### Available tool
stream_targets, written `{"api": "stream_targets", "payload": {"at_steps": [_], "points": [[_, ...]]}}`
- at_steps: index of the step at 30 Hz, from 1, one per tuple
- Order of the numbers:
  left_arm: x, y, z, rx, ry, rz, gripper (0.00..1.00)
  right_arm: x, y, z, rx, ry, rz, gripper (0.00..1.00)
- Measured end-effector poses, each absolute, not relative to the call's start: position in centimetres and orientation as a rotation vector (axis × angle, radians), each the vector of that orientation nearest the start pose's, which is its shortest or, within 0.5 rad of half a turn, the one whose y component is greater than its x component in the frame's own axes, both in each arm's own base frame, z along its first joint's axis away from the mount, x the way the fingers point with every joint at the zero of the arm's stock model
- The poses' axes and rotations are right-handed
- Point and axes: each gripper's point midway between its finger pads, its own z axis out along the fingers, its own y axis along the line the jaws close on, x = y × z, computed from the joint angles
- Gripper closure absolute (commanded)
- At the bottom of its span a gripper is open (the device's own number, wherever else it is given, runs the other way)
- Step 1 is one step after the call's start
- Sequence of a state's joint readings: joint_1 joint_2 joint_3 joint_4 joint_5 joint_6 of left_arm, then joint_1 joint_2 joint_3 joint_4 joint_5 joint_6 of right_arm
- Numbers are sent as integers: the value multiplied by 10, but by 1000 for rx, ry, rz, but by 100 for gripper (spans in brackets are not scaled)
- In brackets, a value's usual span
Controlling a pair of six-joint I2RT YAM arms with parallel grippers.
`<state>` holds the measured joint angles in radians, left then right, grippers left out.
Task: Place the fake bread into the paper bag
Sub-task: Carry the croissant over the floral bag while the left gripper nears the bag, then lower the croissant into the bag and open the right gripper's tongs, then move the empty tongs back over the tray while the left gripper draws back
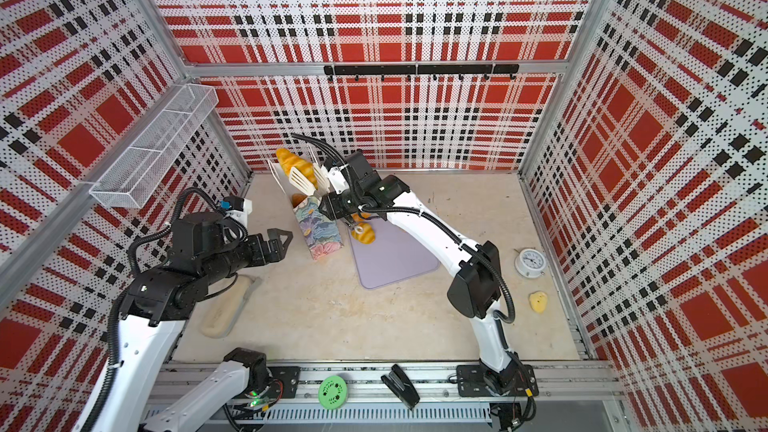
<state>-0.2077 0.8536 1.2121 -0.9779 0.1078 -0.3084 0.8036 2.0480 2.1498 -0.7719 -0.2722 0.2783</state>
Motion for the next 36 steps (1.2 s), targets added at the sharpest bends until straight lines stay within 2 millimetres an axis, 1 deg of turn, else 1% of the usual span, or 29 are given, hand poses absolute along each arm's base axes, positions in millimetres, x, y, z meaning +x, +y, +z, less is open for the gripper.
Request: {"api": "stream_targets", "payload": {"at_steps": [7,16,21,23,26,30,32,34,36], "points": [[245,-70,312,-55,2215,-406,0,361,439,285,-761,2235,852,44],[245,-71,312,-56,2215,-399,1,360,442,300,-777,2191,850,43],[245,-71,312,-59,2215,-387,1,360,439,306,-780,2178,832,43],[245,-71,312,-67,2214,-379,1,359,435,310,-782,2171,820,43],[245,-68,313,-85,2208,-363,1,354,428,325,-785,2147,805,43],[243,-68,315,-110,2195,-358,1,345,412,355,-781,2083,784,42],[240,-71,317,-107,2189,-363,1,339,401,368,-775,2056,766,42],[237,-76,317,-98,2185,-374,1,334,391,375,-771,2041,746,42],[234,-81,314,-89,2186,-382,1,330,381,376,-769,2039,724,43]]}}
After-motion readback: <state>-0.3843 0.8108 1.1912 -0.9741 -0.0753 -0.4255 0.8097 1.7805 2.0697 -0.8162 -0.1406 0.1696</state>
